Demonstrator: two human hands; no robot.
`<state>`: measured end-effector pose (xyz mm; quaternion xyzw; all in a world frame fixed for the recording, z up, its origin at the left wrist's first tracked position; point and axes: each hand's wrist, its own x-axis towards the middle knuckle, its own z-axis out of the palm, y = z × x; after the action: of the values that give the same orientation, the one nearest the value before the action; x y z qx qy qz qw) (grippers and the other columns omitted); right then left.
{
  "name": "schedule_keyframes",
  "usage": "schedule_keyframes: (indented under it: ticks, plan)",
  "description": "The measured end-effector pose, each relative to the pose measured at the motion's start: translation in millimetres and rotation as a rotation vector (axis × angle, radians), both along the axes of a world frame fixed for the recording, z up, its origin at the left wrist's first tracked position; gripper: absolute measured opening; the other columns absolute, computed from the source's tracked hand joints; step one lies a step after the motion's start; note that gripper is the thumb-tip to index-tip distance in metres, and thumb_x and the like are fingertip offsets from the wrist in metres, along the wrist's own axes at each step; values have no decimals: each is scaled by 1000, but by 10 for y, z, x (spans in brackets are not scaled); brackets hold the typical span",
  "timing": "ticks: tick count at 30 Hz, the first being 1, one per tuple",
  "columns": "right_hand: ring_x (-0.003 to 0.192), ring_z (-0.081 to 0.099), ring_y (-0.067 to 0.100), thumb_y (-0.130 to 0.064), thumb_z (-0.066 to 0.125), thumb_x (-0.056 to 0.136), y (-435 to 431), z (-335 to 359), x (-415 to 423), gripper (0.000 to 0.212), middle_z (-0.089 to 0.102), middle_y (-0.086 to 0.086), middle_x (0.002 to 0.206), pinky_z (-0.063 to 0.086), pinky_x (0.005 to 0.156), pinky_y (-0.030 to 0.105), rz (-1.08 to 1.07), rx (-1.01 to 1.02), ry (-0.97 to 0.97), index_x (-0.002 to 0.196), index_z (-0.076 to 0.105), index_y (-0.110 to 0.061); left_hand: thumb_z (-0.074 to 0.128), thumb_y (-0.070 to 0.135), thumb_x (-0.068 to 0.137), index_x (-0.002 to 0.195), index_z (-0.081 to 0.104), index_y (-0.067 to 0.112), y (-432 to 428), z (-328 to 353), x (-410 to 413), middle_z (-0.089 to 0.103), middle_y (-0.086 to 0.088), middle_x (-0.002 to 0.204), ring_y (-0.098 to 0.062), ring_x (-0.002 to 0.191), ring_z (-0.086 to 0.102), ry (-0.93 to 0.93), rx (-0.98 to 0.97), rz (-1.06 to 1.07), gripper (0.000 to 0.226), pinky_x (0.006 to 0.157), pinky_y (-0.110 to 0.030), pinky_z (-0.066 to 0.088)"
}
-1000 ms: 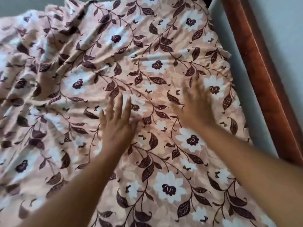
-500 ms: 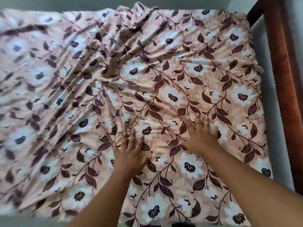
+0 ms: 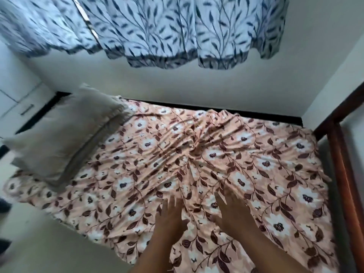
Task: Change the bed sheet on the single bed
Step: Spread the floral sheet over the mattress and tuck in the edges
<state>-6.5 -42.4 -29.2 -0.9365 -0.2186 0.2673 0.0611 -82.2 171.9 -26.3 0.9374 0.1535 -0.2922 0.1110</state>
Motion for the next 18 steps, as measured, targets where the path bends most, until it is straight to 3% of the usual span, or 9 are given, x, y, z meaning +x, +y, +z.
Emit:
schedule_keyframes:
  ticks: [9,18]
  plan:
    - [157,-2,33,-65,39,98,89,1104,-103,84,-9,14,169,14,124,54,54,55,-143,162,1,-26,41,58,100,160,-6,16,158,1082,-215,-15,-8,167,-27,154,-11,-181,42,-21,87,126,-43,6]
    - [157,-5,32,-62,39,101,581,1395,-410,81,-9,14,169,7,124,53,27,-10,-131,162,3,-23,40,54,102,158,-10,13,789,1263,-277,-27,-3,155,-27,153,-15,-213,39,-123,86,117,-33,-10]
